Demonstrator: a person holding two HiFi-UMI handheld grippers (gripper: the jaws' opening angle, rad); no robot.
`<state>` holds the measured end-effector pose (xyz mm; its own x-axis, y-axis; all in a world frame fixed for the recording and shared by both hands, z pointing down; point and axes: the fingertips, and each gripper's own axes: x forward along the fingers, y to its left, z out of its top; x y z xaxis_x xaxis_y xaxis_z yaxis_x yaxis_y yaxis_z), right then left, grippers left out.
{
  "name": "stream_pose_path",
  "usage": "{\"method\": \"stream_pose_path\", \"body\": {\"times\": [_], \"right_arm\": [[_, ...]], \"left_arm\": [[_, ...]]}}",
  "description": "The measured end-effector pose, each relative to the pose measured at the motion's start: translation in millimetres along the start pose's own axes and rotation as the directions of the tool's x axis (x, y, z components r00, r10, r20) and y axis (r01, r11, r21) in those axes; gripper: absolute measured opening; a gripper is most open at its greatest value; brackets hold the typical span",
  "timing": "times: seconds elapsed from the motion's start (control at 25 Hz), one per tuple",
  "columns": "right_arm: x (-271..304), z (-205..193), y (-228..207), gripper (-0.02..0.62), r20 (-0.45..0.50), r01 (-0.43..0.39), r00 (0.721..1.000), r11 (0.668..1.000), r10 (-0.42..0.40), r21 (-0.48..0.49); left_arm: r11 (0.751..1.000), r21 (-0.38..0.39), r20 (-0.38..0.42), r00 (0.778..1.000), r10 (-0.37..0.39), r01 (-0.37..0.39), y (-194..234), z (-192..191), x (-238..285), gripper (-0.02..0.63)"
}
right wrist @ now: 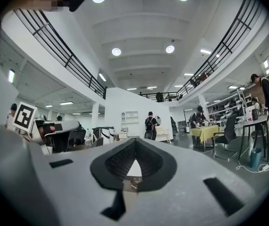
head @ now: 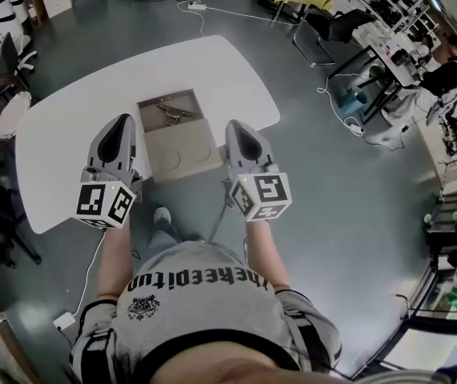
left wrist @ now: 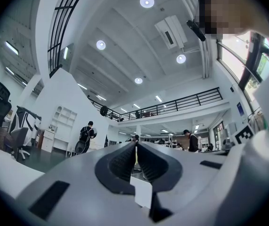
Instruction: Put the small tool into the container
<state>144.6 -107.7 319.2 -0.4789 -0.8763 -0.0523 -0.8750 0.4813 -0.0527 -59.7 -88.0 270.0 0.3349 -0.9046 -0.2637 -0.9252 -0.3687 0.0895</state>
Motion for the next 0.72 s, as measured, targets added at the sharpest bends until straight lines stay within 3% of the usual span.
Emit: {"method": "stream_pose_path", "body": {"times": [0.72], "right_arm": [[-16,4,-4,-0.002,0.029,0.008,1.0,1.0,-0.008,0.02]], "left_arm": [[1.0,-0.003,-0.008,1.0,-0.003,0.003,-13,-3,-5,0.012]]}}
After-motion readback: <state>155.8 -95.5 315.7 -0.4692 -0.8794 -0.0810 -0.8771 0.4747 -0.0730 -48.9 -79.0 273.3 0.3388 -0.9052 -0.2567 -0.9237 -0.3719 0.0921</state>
